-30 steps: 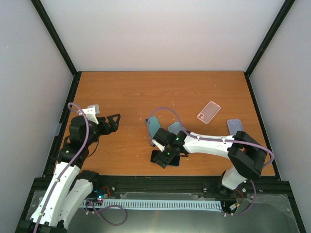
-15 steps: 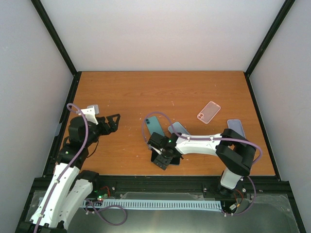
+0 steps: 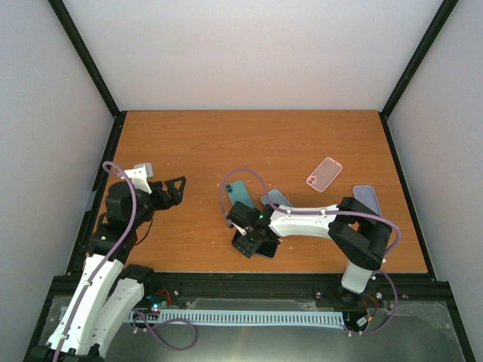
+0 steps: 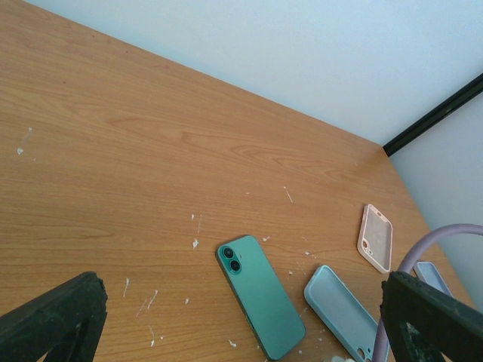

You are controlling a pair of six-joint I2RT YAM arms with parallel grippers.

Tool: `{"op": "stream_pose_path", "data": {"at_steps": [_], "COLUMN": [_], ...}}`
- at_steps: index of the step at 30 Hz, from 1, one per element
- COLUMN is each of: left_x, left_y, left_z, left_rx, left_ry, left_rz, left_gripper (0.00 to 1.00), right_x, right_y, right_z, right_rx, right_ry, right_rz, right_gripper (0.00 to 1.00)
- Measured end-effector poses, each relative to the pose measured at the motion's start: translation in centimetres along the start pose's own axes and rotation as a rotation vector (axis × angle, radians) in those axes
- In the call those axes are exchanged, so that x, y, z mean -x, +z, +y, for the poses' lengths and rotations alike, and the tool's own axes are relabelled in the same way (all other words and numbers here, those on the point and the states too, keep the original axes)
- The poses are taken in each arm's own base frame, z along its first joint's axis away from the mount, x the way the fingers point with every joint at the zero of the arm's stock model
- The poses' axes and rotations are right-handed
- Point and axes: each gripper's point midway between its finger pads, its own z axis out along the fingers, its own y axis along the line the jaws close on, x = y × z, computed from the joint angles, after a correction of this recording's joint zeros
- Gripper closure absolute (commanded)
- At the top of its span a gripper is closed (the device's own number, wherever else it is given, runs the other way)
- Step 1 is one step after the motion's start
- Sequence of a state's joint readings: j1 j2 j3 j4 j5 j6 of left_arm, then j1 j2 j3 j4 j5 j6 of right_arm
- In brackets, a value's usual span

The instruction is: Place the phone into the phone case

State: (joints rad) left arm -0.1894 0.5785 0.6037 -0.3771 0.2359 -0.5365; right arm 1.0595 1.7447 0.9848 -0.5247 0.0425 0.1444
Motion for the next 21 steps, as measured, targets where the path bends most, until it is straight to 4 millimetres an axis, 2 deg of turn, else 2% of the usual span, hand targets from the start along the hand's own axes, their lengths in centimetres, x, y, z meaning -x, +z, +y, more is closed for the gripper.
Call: {"op": "stream_pose_path", "data": {"at_steps": [6,11,13,18,21], "left_x": [0.1,0.1,0.1,0.1,0.1], "left_y": [0.0,0.0,0.0,0.0,0.0], "left_z": [0.1,0.1,0.1,0.1,0.1], "left_rx": [0.005,0.007,0.007,0.008,0.008], "left_ry": [0.0,0.0,0.0,0.0,0.0], "left_rz": [-0.003,-0.005,-0.005,-0.005,-0.005], "left_gripper": [0.01,0.01,0.0,0.01,0.01], "right_x": [1.6,2.0,1.7,-0.6,-0.9], "right_y": [0.4,0.4,0.2,-0.5,-0.5], "right_z": [-1.4,-1.7,-1.6,-1.2,-1.1], "right_rx": [-0.033,-0.034,-0.019,0.008,0.014], "right_ry": [0.17,0.231,0.223,0.163,0.124], "right_rz": [-0.06,-0.072,-0.072,-0.028,-0.018], "right_gripper": [0.27,0.14,0.11,0.11,0.1]}}
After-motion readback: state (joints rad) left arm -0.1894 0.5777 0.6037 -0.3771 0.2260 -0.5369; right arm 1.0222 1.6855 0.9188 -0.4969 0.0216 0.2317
